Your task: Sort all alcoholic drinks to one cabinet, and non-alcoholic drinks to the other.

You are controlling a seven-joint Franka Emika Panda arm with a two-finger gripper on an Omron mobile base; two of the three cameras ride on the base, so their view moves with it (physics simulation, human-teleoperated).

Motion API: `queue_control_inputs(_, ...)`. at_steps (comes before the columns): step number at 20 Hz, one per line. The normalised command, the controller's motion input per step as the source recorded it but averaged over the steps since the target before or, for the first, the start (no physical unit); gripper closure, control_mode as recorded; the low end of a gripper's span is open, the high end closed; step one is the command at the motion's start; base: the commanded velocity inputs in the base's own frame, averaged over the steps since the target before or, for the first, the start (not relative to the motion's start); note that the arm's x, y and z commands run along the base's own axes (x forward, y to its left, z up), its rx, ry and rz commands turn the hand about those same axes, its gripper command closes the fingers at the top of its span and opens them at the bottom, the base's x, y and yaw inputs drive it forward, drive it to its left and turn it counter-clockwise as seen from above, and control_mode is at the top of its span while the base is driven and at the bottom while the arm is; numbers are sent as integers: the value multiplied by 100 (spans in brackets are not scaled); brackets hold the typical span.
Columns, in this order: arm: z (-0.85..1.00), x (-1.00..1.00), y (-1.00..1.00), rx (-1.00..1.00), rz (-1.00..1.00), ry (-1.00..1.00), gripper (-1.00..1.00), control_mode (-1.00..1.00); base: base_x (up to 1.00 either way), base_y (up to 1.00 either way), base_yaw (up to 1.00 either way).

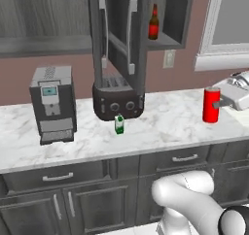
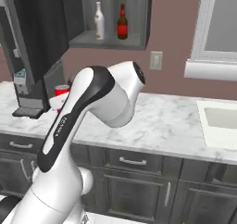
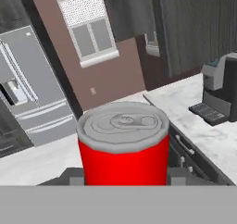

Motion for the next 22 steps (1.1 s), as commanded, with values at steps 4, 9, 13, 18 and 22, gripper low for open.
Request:
queue_control_inputs(4, 0, 0, 0, 0, 0, 0, 100, 100, -92, 48, 0)
queue_control_inputs(9, 0, 0, 0, 0, 0, 0, 100, 100, -35, 93, 0)
queue_control_inputs(13, 0, 0, 0, 0, 0, 0, 100, 100, 0, 100, 0)
queue_control_inputs(18, 0, 0, 0, 0, 0, 0, 100, 100, 18, 99, 0)
queue_control_inputs(22, 0, 0, 0, 0, 0, 0, 100, 100, 52, 78, 0)
